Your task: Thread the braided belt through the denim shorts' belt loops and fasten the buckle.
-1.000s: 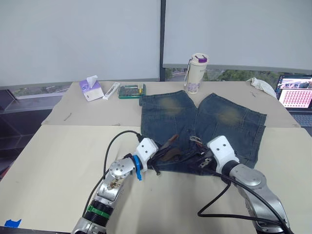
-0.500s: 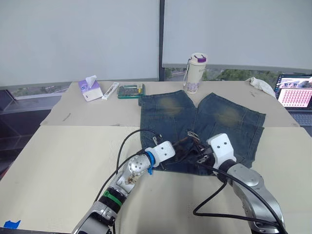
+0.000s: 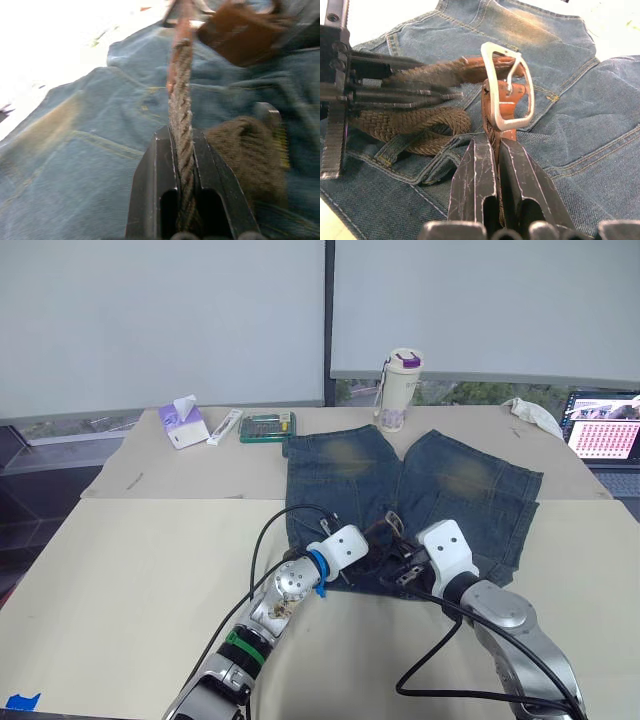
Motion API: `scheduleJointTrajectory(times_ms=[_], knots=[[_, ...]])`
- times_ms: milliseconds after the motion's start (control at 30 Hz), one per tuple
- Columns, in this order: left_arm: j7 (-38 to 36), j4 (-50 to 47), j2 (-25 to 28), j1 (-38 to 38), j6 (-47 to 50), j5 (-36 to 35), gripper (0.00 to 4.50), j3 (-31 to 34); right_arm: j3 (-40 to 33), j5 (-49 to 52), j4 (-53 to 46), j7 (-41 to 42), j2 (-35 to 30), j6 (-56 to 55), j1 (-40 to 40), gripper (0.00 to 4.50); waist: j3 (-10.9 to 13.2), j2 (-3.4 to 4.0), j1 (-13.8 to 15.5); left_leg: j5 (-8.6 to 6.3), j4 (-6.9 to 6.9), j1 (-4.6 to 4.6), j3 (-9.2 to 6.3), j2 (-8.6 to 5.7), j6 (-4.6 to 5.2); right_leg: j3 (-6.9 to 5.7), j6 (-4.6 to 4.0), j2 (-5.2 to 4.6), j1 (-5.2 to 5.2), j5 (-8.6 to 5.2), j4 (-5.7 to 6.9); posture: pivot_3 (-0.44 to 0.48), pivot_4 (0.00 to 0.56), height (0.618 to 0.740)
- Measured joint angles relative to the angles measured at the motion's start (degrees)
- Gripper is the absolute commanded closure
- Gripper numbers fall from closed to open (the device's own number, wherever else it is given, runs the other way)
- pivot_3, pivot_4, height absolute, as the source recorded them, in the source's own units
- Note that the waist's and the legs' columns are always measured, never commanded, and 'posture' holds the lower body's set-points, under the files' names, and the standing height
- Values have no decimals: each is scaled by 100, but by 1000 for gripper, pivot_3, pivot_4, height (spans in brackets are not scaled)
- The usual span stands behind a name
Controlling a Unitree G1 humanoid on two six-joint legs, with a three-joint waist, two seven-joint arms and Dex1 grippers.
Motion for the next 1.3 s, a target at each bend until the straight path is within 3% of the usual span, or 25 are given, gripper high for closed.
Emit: scheduleJointTrajectory(times_ms=[233, 500, 767, 1033, 1300], knots=[[-88, 23, 66, -7, -220, 8, 4500, -3, 347, -368, 34, 57, -535, -417, -30, 4455, 1, -1, 7, 0, 0, 0, 0, 0, 0, 0, 1, -2, 1, 0, -2, 0, 150, 740], [-19, 113, 112, -48, -734, 54, 4500, 17, 235, -310, 39, 79, -413, -451, 58, 4455, 1, -1, 19, 0, 0, 0, -1, 3, 0, 0, 0, -2, 1, 0, -1, 0, 150, 740], [483, 254, 443, -322, -1502, 644, 4500, -26, -115, 226, 12, 256, -261, -190, 131, 4455, 0, -1, 17, 0, 1, 1, 1, 0, 0, 2, 0, 0, 1, 0, 0, 0, 150, 740], [506, 474, 261, -337, -1611, 608, 4500, -73, 212, 98, 20, 527, -699, -561, 87, 4455, 1, -1, 11, 0, 1, 1, 3, -2, 0, 0, 1, 2, 1, 0, 0, 0, 150, 740], [475, 930, 9, -395, -1639, 550, 4500, -73, 708, -771, 488, 565, -1326, -1613, 94, 4455, 2, -4, 22, 1, 3, 3, 5, -5, -1, -1, 2, 0, 5, 0, -1, 0, 150, 740]])
